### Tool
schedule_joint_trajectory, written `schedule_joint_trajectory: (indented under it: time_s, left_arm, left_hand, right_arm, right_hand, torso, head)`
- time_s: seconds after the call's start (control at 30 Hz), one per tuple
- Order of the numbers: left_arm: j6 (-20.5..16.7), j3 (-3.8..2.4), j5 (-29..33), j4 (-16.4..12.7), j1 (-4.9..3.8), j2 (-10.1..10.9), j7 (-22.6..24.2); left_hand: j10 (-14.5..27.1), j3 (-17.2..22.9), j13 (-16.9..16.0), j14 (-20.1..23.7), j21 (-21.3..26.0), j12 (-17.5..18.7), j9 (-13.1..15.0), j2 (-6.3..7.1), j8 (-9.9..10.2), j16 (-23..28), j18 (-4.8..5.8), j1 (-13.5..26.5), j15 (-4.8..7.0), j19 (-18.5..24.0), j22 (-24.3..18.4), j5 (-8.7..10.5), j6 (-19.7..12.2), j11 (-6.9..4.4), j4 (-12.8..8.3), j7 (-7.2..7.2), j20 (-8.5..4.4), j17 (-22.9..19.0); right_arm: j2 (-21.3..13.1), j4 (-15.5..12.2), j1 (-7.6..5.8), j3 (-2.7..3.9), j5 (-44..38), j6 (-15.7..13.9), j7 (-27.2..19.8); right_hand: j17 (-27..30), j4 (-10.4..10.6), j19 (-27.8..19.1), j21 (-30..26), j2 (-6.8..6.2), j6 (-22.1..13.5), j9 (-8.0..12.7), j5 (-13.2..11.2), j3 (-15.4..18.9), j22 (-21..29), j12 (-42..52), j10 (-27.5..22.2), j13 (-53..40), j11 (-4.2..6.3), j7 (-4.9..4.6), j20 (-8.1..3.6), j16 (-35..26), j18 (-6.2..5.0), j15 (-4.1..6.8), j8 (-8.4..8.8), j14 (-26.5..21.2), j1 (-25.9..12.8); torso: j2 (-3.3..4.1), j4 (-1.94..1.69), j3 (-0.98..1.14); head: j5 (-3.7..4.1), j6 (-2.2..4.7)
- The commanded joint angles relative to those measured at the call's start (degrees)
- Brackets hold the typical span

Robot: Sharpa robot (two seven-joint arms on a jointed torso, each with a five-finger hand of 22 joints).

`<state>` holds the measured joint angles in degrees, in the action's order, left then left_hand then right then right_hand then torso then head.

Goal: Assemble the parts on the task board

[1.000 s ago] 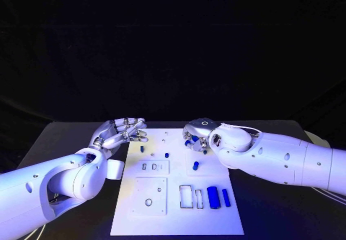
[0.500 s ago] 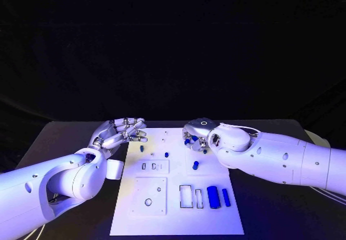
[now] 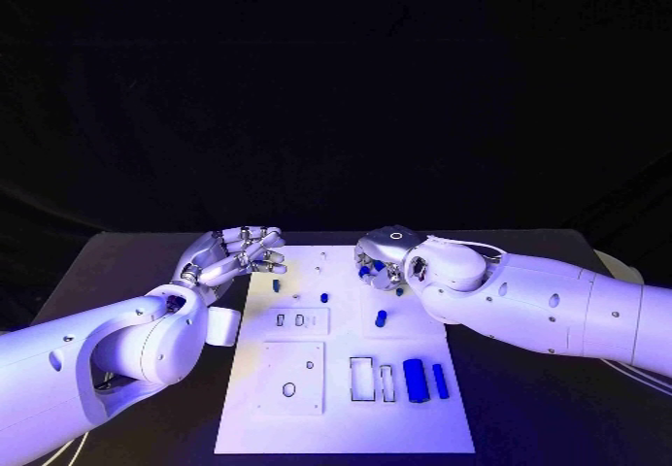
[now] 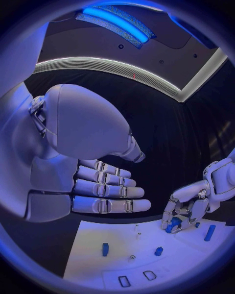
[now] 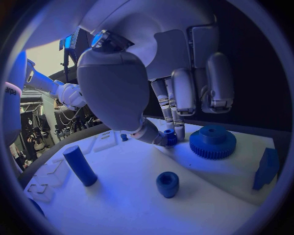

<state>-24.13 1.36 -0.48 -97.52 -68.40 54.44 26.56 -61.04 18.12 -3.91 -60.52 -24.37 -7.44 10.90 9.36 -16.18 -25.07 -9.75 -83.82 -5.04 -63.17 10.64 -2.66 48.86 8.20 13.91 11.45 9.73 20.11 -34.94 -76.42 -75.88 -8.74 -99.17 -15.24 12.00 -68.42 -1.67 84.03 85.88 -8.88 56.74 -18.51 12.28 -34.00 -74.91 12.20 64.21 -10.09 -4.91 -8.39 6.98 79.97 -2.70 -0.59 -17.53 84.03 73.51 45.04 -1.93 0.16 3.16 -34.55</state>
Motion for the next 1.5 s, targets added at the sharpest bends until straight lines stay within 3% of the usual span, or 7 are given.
schedule_joint_trajectory:
  time_s: [0.03,0.4,0.6,1.0,1.13,1.33,1.5]
  left_arm:
    - [0.95,-0.05,-0.20,-0.12,-0.15,-0.02,0.16]
    - [0.89,-0.05,-0.13,0.40,-0.17,-0.04,0.10]
    - [0.93,-0.05,-0.12,0.46,-0.18,-0.04,0.09]
    - [1.11,-0.05,-0.11,0.33,-0.19,-0.30,0.08]
    - [1.18,-0.05,-0.11,0.36,-0.19,-0.37,0.06]
    - [1.23,-0.05,-0.11,0.38,-0.20,-0.43,0.05]
    - [1.24,-0.05,-0.11,0.39,-0.24,-0.44,0.03]
  left_hand:
    - [-0.40,0.13,0.03,0.17,-0.20,0.20,0.02,-0.05,0.38,-0.25,-0.57,0.49,0.09,-0.38,0.05,-0.20,-0.21,0.14,0.14,0.13,0.11,0.05]
    - [-0.41,0.15,0.03,0.18,-0.24,0.23,0.03,-0.09,0.39,-0.28,-0.57,0.52,0.08,-0.36,0.07,-0.20,-0.21,0.15,0.16,0.15,0.10,0.10]
    - [-0.40,0.16,0.03,0.20,-0.25,0.25,0.03,-0.10,0.39,-0.29,-0.57,0.52,0.08,-0.35,0.08,-0.20,-0.22,0.15,0.16,0.16,0.10,0.12]
    - [-0.40,0.16,0.03,0.20,-0.25,0.25,0.03,-0.10,0.39,-0.29,-0.57,0.52,0.08,-0.35,0.08,-0.20,-0.22,0.15,0.16,0.16,0.10,0.12]
    - [-0.41,0.18,0.03,0.25,-0.28,0.29,0.03,-0.09,0.40,-0.30,-0.56,0.52,0.07,-0.31,0.09,-0.20,-0.22,0.16,0.14,0.17,0.11,0.17]
    - [-0.41,0.18,0.03,0.25,-0.28,0.29,0.03,-0.09,0.40,-0.30,-0.56,0.52,0.07,-0.31,0.09,-0.20,-0.22,0.16,0.14,0.17,0.11,0.17]
    - [-0.47,0.19,0.01,0.47,-0.30,0.35,0.04,-0.06,0.40,-0.29,-0.52,0.57,0.02,-0.14,0.12,-0.19,-0.20,0.17,0.13,0.17,0.13,0.28]
  right_arm:
    - [-0.27,-0.48,0.14,-0.10,-0.59,-2.84,0.55]
    - [-0.82,-2.09,0.04,0.13,0.21,-7.89,1.17]
    - [0.37,-0.71,-0.07,0.25,0.32,-9.52,1.44]
    - [5.04,3.19,-0.12,0.35,1.23,-12.25,0.71]
    - [6.44,4.49,-0.10,0.36,1.57,-12.87,0.39]
    - [7.71,5.82,-0.08,0.37,1.77,-13.86,0.27]
    - [8.50,6.75,-0.07,0.42,1.86,-14.41,0.22]
  right_hand:
    - [0.10,-0.29,1.15,0.31,1.43,0.99,-0.98,-0.61,-0.76,-7.88,0.70,1.24,-0.59,0.57,0.33,-0.59,0.38,1.01,0.56,-0.84,1.92,1.52]
    - [0.16,-0.69,1.19,0.37,1.50,1.33,-1.80,-1.24,-0.78,-8.01,0.91,1.69,-0.86,0.75,0.45,-0.84,0.45,1.03,0.75,-1.36,1.92,1.77]
    - [0.19,-0.69,1.20,0.39,1.40,1.28,-1.91,-1.37,-0.71,-8.05,0.87,1.65,-0.87,0.73,0.44,-0.86,0.45,1.04,0.75,-1.37,1.92,1.68]
    - [0.17,-0.50,1.17,0.38,1.20,0.96,-2.16,-1.62,-0.55,-8.04,0.70,1.43,-0.89,0.64,0.37,-0.87,0.51,1.04,0.70,-1.29,1.94,1.25]
    - [0.31,-0.42,1.15,0.36,1.15,0.63,-2.28,-1.57,-0.60,-8.04,0.51,1.16,-0.86,0.56,0.29,-0.85,0.48,1.04,0.65,-1.14,1.91,1.11]
    - [0.26,-0.40,1.11,0.34,1.11,0.49,-2.33,-1.55,-0.62,-7.99,0.44,1.06,-0.85,0.53,0.25,-0.84,0.51,1.03,0.62,-1.08,1.92,1.05]
    - [0.21,-0.40,1.14,0.36,1.08,0.43,-2.36,-1.52,-0.63,-8.04,0.40,1.01,-0.85,0.50,0.23,-0.83,0.55,1.04,0.61,-1.05,1.93,1.03]
  torso:
    - [-0.06,0.03,0.02]
    - [0.07,0.01,-0.06]
    - [0.23,-0.19,-0.01]
    - [0.38,-0.15,0.04]
    - [0.45,-0.22,0.02]
    - [0.48,-0.27,0.04]
    - [0.43,-0.09,0.02]
  head:
    - [0.01,0.00]
    - [-0.10,0.45]
    - [0.04,0.63]
    - [-0.17,1.07]
    - [-0.44,0.68]
    - [-0.64,0.79]
    - [-0.86,0.59]
